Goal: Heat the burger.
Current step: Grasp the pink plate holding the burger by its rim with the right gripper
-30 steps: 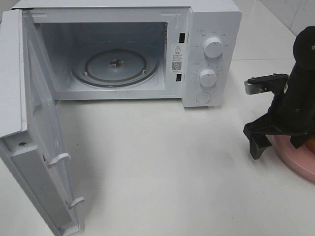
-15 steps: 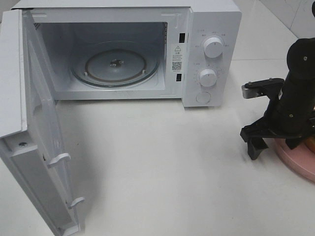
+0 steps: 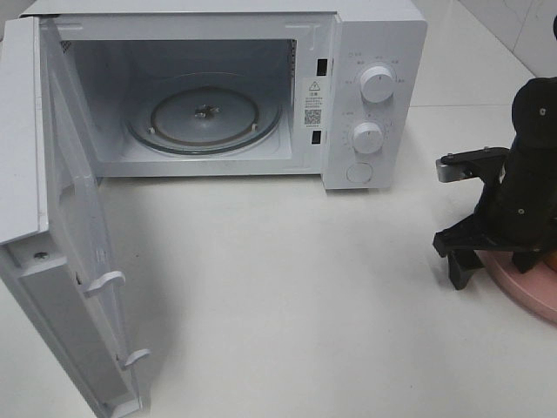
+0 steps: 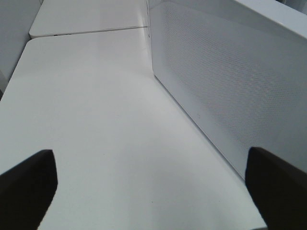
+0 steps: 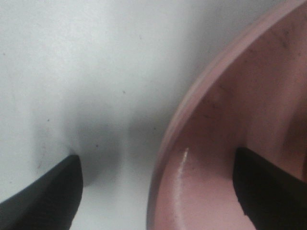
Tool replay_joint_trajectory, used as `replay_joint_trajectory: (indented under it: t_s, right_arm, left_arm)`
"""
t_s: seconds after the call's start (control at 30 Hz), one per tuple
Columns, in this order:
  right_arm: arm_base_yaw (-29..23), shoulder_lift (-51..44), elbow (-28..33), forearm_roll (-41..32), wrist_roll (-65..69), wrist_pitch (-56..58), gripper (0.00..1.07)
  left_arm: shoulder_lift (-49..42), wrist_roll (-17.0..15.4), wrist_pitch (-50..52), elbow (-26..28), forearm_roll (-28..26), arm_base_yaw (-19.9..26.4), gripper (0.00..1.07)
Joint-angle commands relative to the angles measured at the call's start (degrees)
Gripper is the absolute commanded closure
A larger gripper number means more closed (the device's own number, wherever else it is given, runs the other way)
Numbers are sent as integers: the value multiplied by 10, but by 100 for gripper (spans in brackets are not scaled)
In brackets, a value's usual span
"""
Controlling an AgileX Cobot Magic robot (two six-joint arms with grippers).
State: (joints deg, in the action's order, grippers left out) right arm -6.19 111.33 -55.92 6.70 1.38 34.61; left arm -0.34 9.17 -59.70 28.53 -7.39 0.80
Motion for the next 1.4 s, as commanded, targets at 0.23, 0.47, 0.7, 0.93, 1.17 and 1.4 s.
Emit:
replay_joint_trajectory:
  t_s: [0.23,0.47,0.7,0.93,1.17,1.4]
  right_arm:
    - [3,15,3,-7,16,4,54]
    - [3,15,3,-11,18,11,79]
    - [2,15,3,-24,19,15,91]
    - [-3,11,3,-22,26,10,107]
    - [-25,5,3,31,91,22,107]
    - [-64,5,3,128,198,49,107]
  left_arm:
    - [-15,-4,2,-2,-2,-2,4]
    - [-15,-4,2,-2,-2,-2,4]
    - [-15,-4,2,-2,-2,-2,4]
    - [-15,-4,2,-2,-2,-2,4]
    - [-15,-4,2,-2,-2,-2,4]
    - [-15,-4,2,-2,-2,-2,4]
